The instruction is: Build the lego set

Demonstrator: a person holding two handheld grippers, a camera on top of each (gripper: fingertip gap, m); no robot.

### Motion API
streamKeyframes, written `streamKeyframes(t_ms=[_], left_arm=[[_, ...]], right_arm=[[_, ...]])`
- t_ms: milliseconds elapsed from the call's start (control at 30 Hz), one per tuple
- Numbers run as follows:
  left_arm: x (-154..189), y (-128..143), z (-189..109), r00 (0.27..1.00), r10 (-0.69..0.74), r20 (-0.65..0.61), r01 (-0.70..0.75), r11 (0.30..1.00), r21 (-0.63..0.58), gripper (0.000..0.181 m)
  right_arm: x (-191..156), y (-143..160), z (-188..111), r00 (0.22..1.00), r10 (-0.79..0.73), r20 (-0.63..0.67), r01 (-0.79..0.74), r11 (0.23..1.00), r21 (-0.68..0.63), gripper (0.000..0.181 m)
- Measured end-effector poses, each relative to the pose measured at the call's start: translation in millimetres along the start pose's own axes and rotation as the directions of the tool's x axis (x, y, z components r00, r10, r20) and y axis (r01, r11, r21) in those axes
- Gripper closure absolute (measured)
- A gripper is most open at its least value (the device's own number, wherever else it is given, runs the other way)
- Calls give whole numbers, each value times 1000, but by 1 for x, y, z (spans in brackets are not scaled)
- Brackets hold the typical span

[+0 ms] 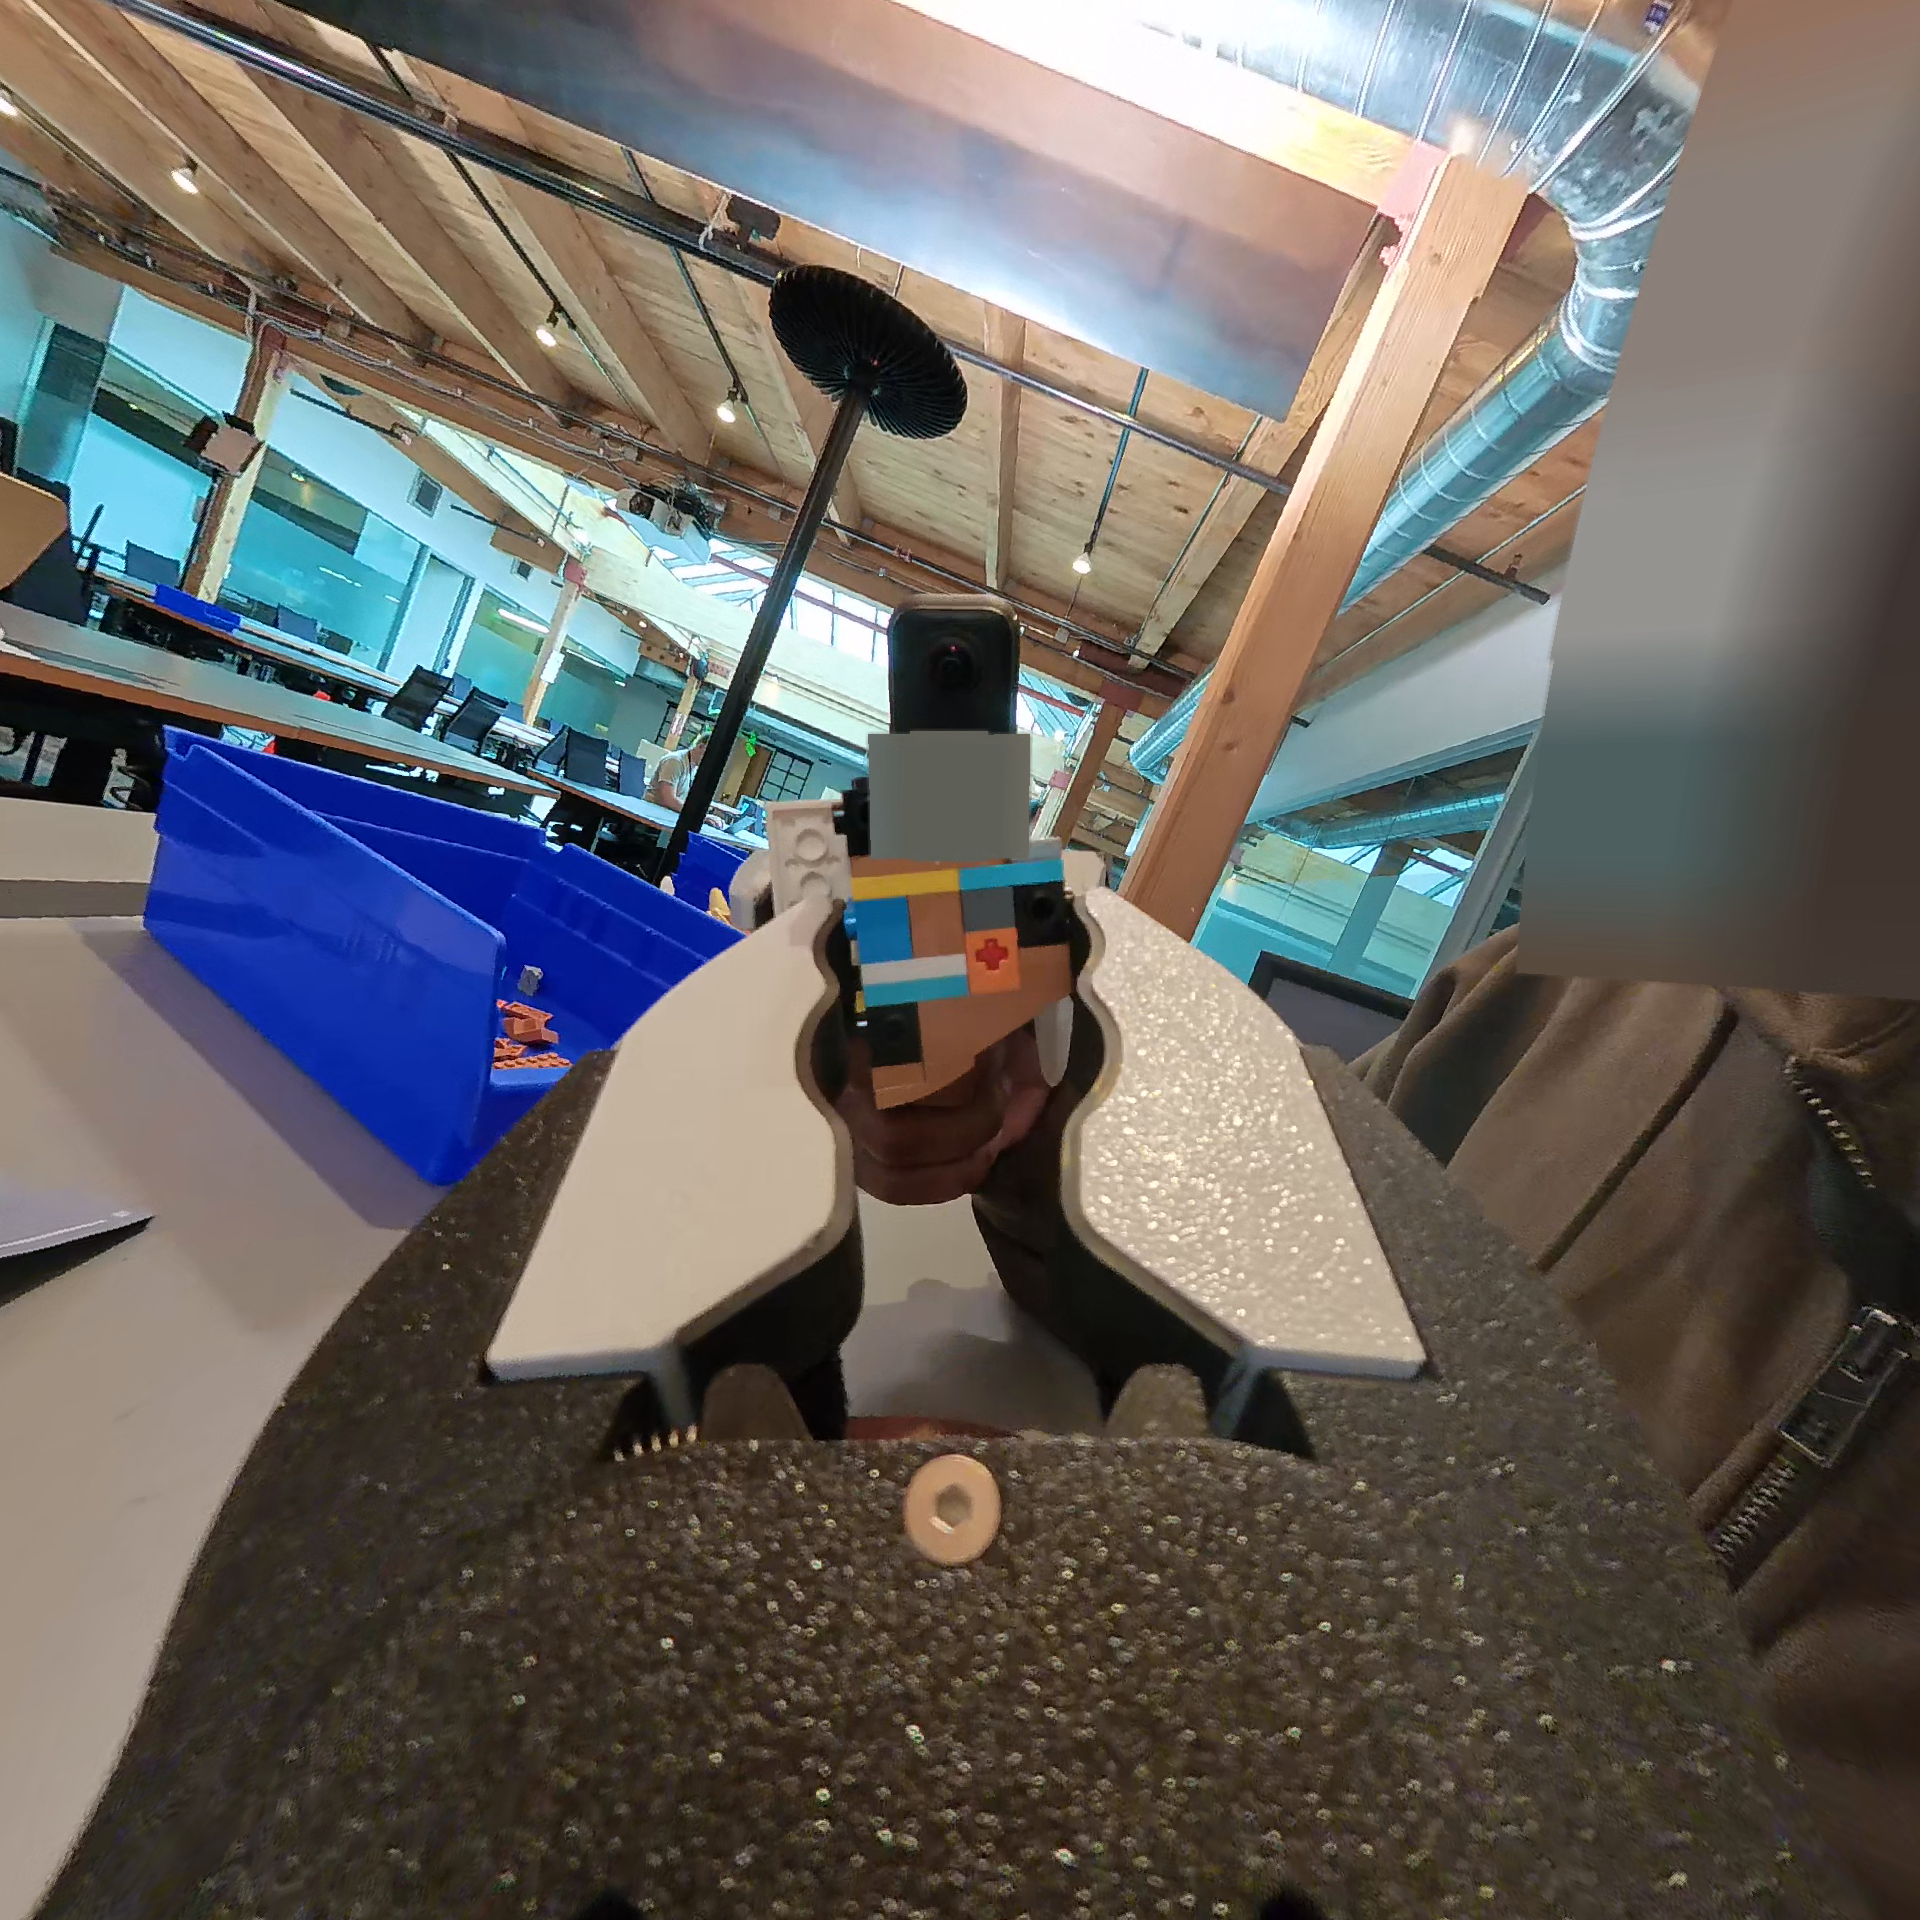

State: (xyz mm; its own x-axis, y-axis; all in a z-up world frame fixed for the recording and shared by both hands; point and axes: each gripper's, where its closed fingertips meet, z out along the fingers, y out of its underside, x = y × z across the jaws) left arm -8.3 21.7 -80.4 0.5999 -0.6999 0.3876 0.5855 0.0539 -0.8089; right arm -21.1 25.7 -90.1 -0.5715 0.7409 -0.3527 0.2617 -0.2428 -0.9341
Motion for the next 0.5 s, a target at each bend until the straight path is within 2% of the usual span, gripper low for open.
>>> streamKeyframes(t_ms=[267,500], left_arm=[[3,-3,0,1000,0,-18,1,999,36,141],[3,0,0,1000,1,-15,-1,1000,12,141]], right_arm=[[-3,-3,1,1000,-6,-4,6,1000,10,131],[-3,0,0,1000,-9,-12,9,1000,-22,130]])
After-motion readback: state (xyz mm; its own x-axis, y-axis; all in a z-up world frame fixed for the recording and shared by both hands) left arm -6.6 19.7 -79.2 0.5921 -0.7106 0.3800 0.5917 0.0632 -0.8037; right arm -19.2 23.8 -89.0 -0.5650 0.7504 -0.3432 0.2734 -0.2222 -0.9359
